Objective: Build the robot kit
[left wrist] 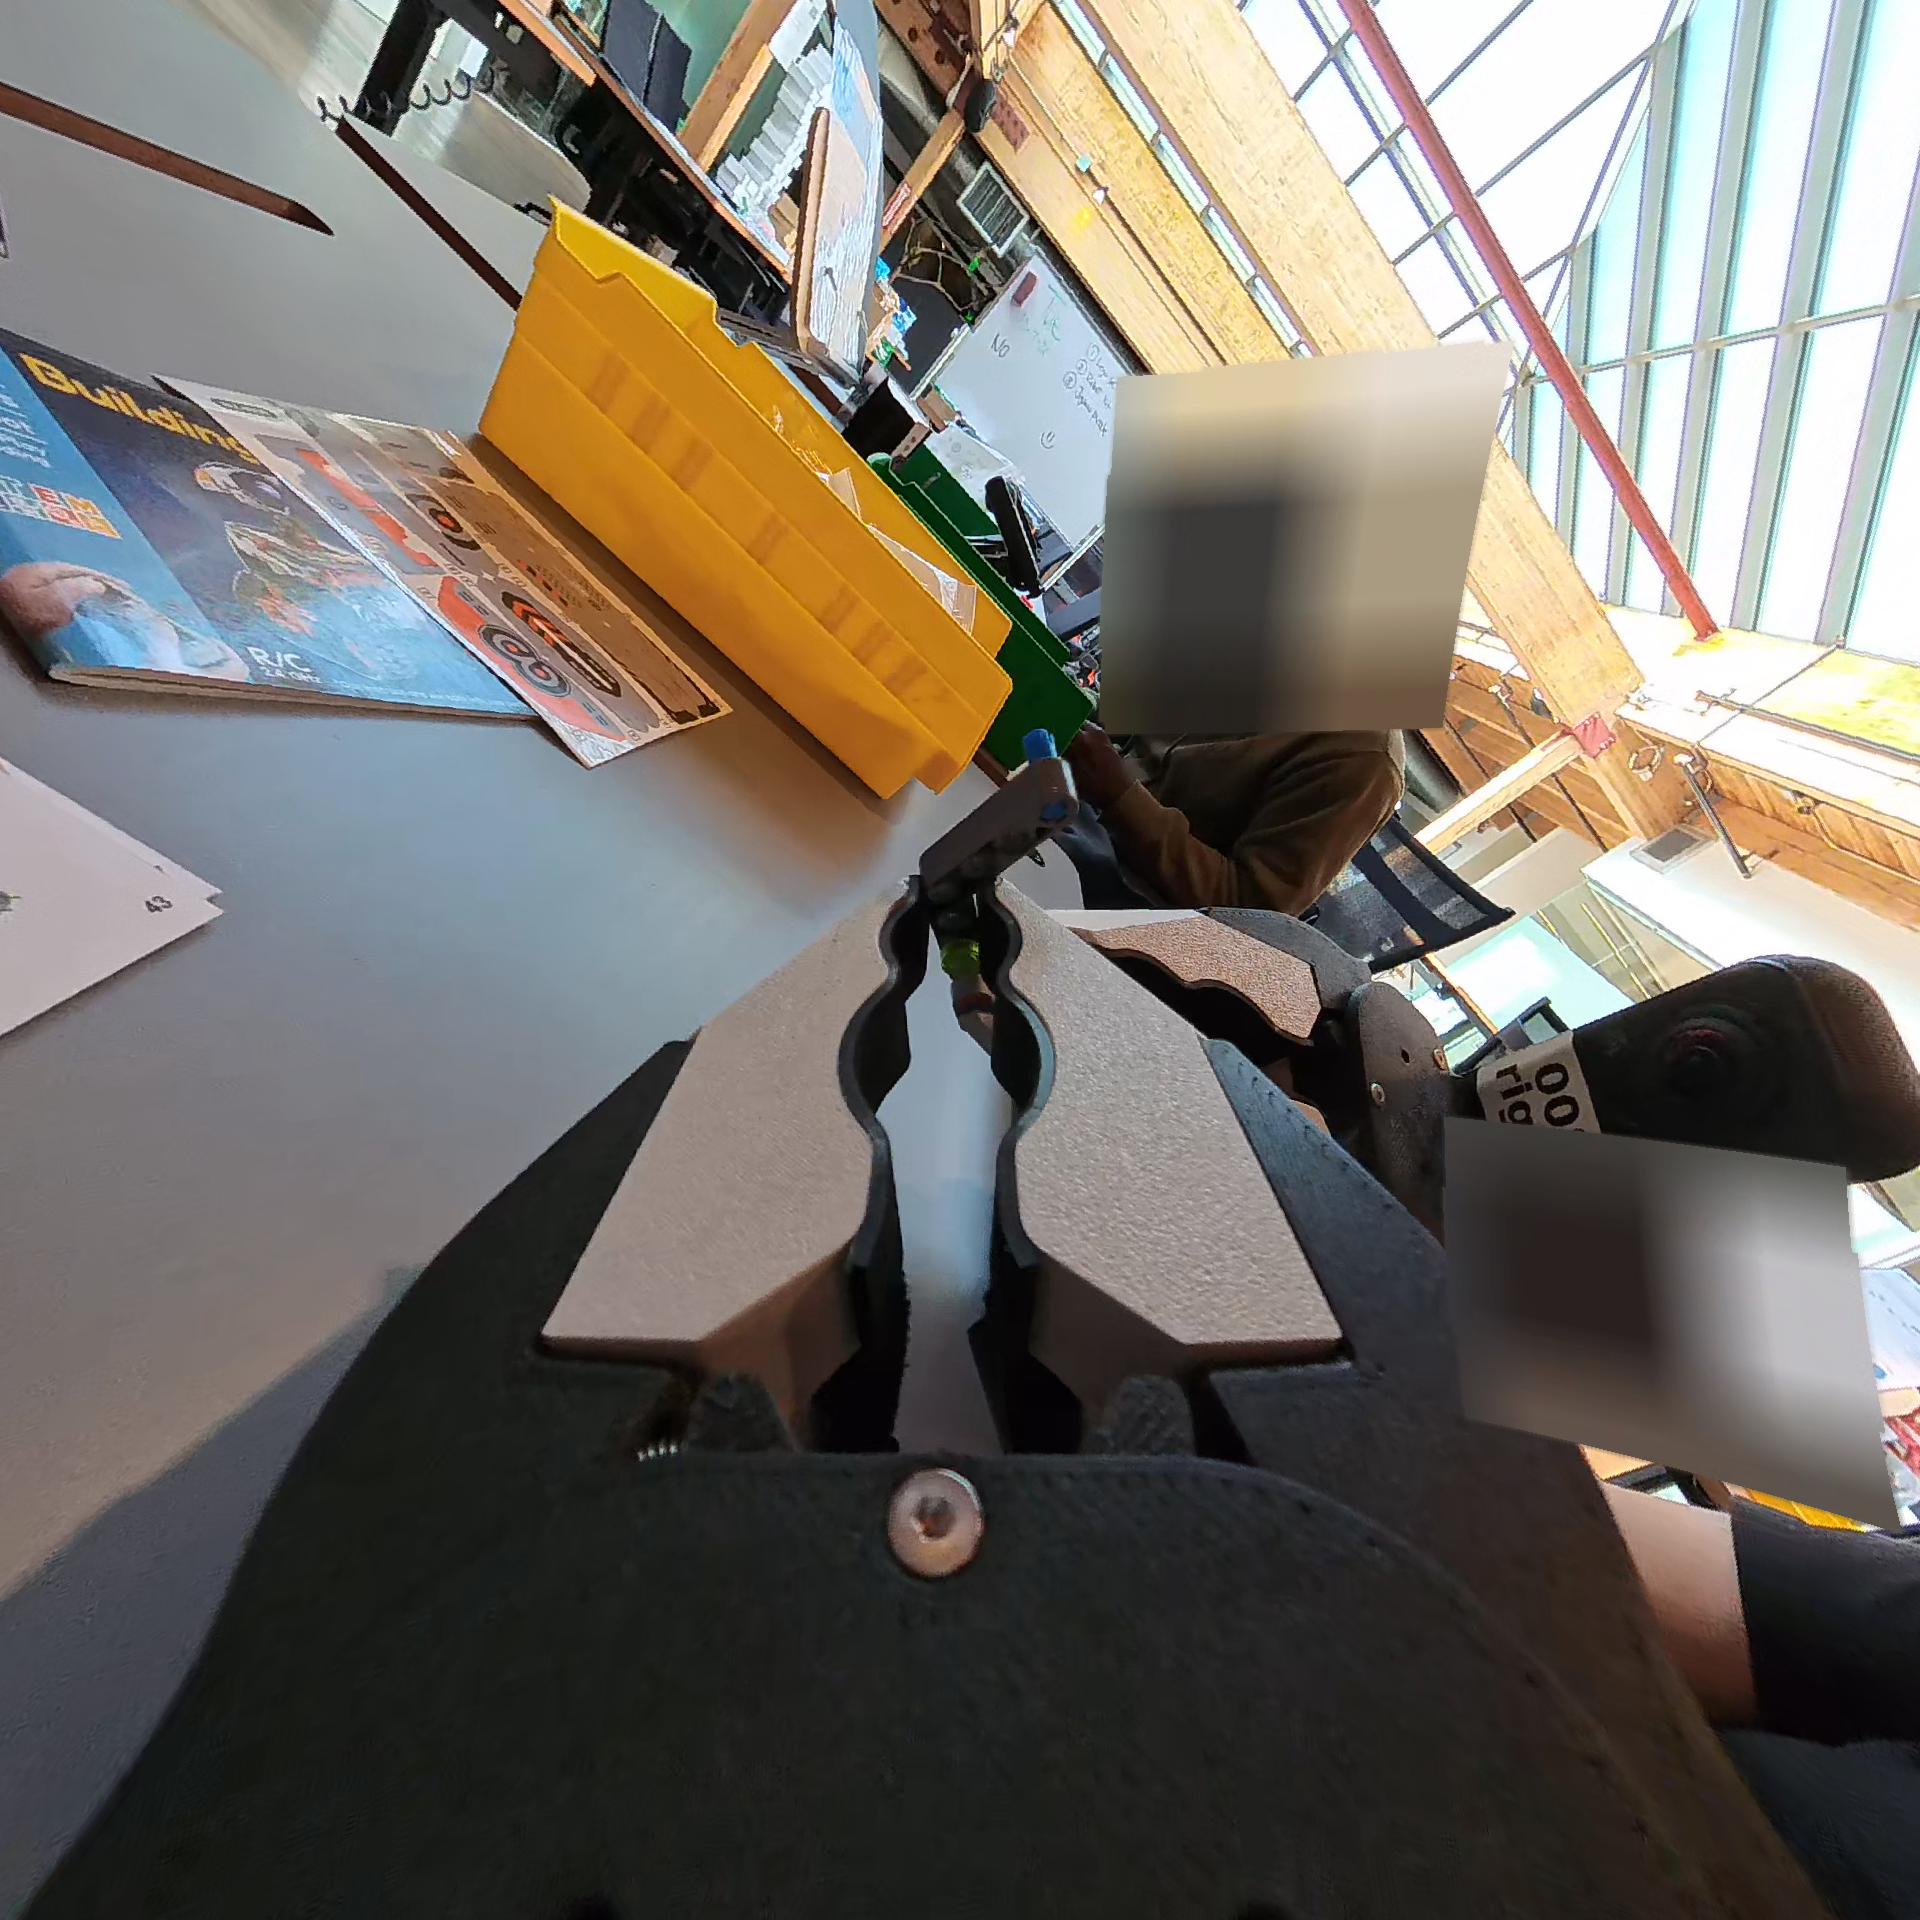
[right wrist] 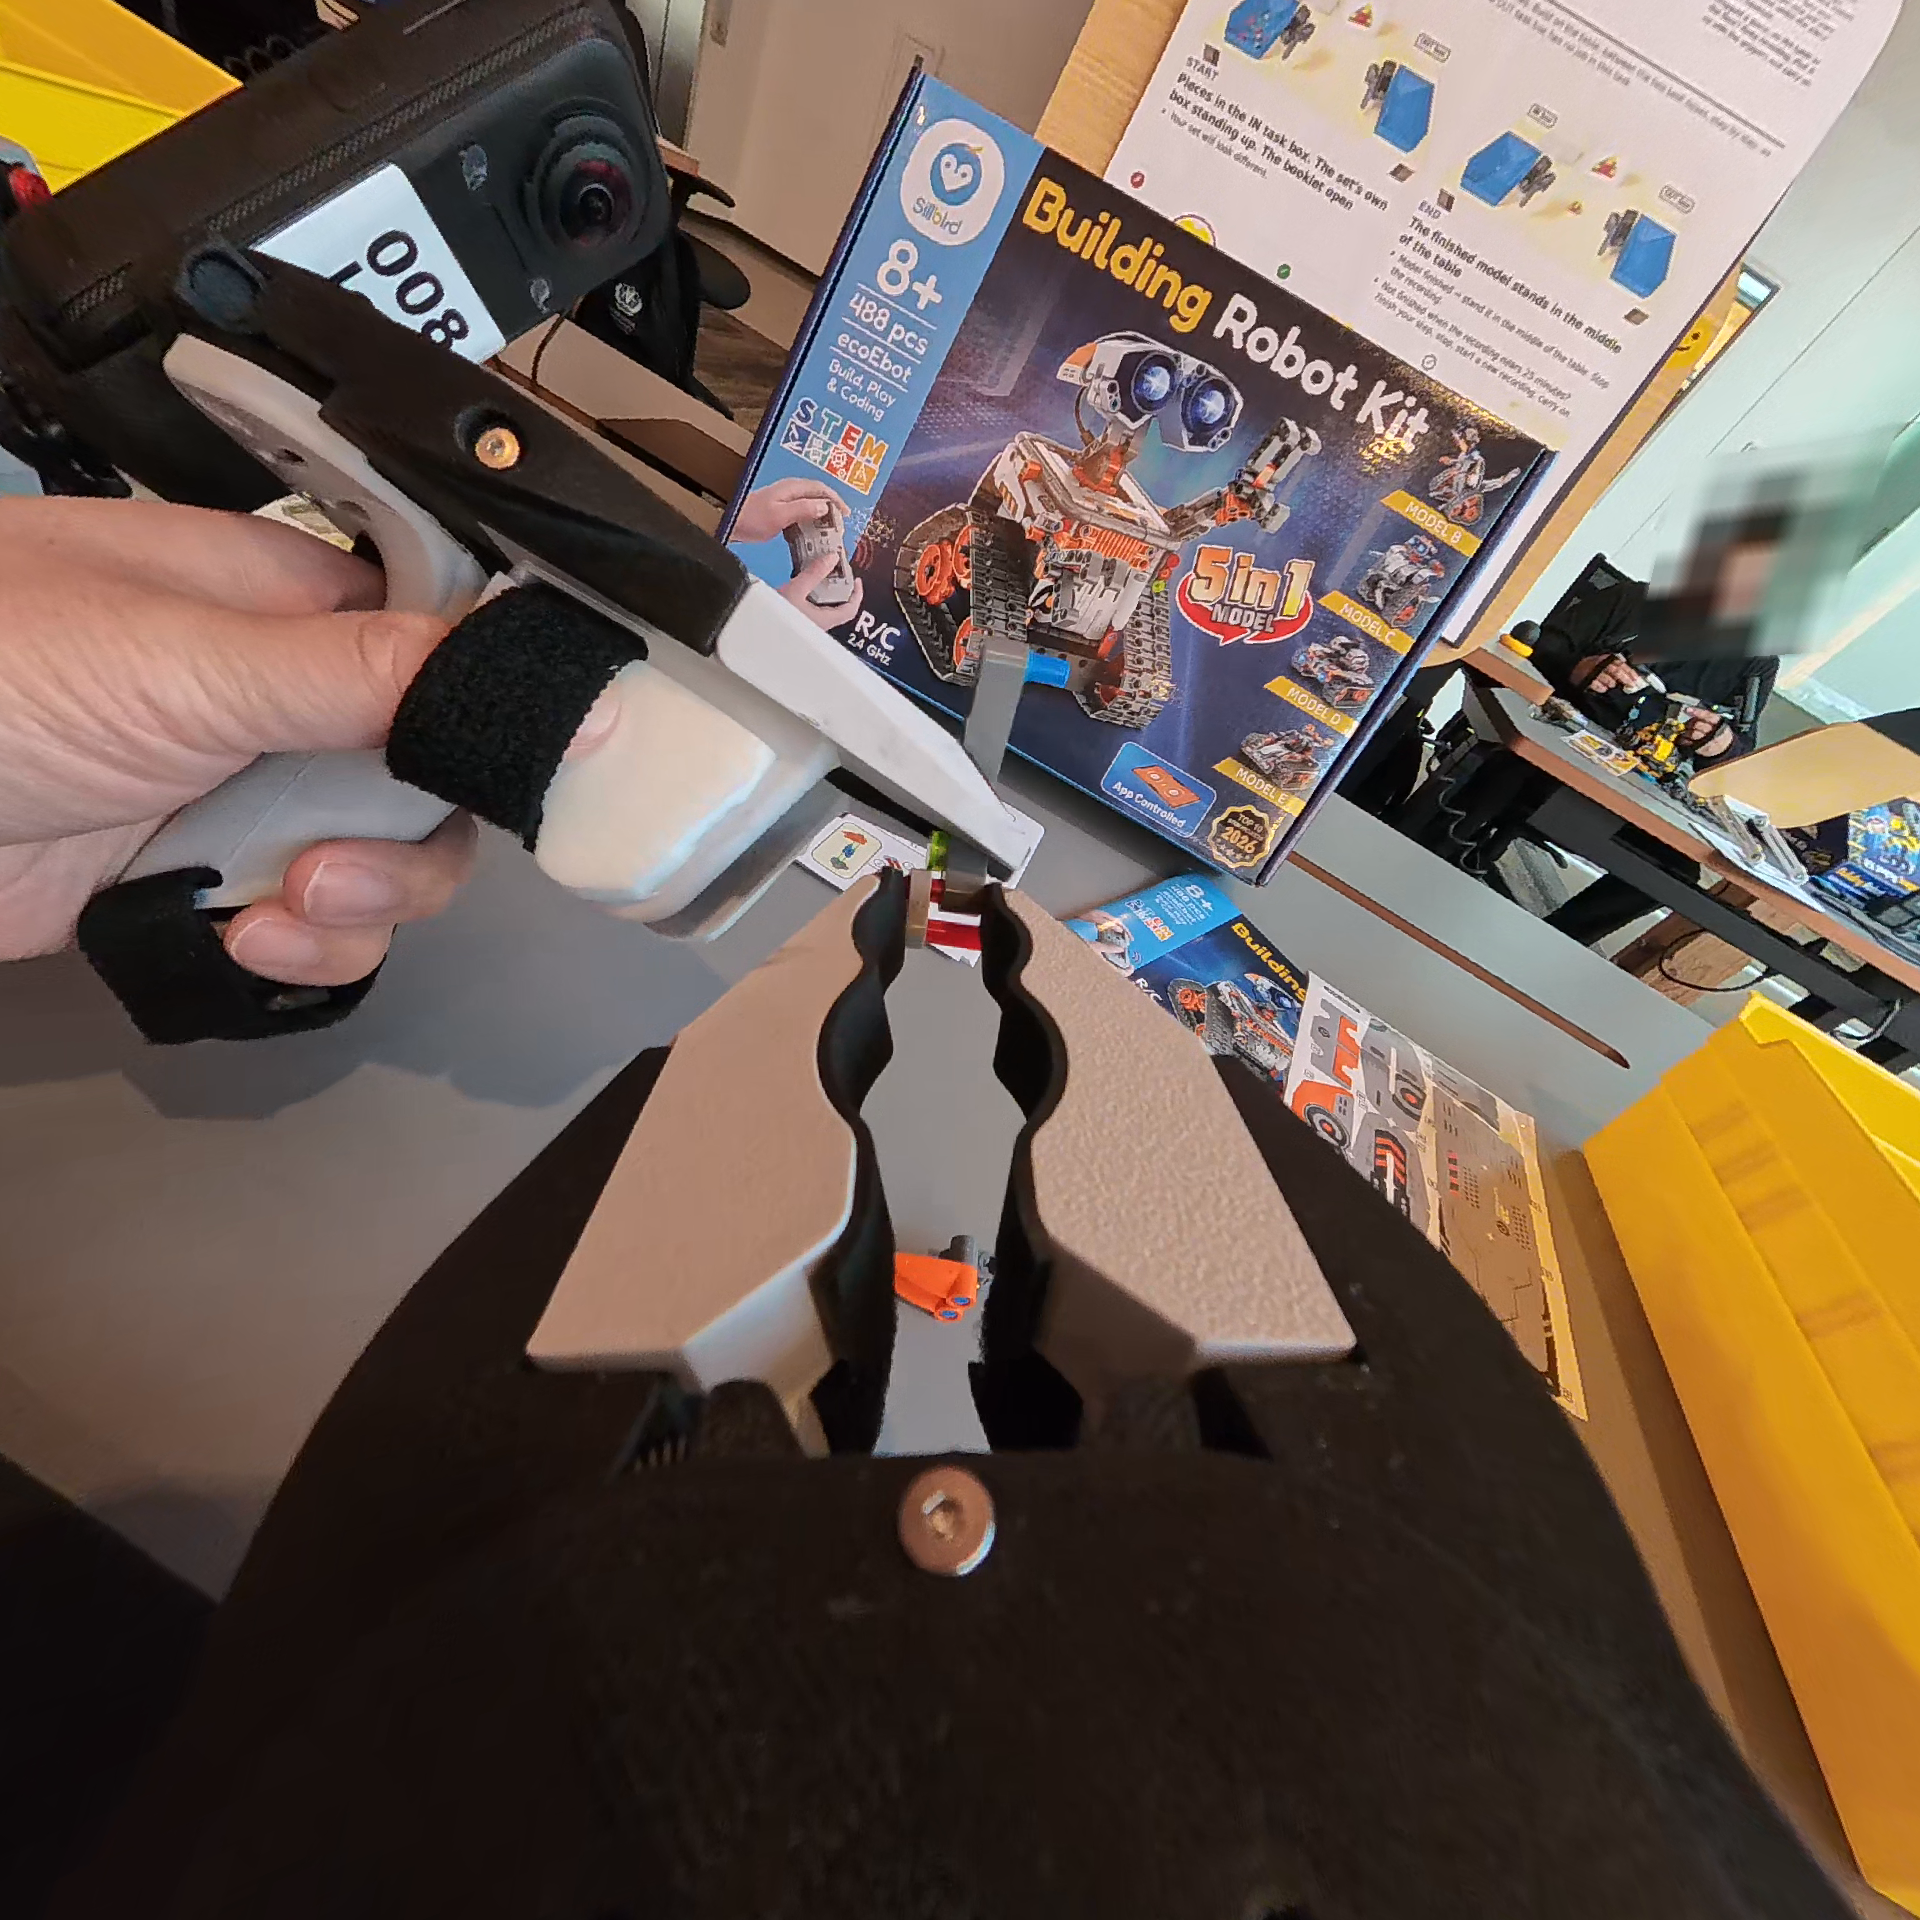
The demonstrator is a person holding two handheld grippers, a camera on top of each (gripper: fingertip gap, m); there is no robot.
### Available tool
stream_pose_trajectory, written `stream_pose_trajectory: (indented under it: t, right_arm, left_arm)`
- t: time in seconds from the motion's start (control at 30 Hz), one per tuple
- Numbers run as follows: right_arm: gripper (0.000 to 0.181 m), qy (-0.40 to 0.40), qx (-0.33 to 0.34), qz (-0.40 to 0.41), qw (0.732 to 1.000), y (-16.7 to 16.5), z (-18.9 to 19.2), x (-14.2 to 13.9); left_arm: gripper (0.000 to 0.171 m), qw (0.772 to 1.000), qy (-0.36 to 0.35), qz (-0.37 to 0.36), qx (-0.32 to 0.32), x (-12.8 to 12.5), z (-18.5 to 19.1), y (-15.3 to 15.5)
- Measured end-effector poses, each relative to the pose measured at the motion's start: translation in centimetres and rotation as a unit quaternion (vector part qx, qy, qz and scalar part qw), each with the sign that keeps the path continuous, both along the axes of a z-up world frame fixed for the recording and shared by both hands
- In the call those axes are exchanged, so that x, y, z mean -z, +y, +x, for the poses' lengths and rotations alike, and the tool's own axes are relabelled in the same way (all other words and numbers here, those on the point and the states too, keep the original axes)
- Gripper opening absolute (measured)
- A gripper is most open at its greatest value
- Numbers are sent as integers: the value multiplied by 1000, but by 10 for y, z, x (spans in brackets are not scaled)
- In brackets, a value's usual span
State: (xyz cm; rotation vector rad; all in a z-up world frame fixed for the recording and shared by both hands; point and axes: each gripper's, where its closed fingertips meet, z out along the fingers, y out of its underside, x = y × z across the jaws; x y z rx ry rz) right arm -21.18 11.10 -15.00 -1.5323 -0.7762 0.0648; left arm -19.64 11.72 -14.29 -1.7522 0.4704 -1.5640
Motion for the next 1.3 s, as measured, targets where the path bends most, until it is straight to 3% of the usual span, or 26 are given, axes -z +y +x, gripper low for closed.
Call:
stream_pose_trajectory:
  t: [0.4,0.53,0.93,1.3]
  right_arm:
    - [14,-11,1,15,1000,-1,-2,-3]
    - [15,34,5,9,999,-1,-3,-7]
    - [15,61,4,10,998,-2,-2,-12]
    - [15,28,7,68,997,-8,0,-26]
  left_arm:
    - [6,1000,-13,3,-8,-4,-1,-1]
    - [6,1000,-26,2,-10,-8,-2,-1]
    - [6,998,-45,41,-12,-14,0,-3]
    - [6,993,-104,56,-11,-30,1,-10]
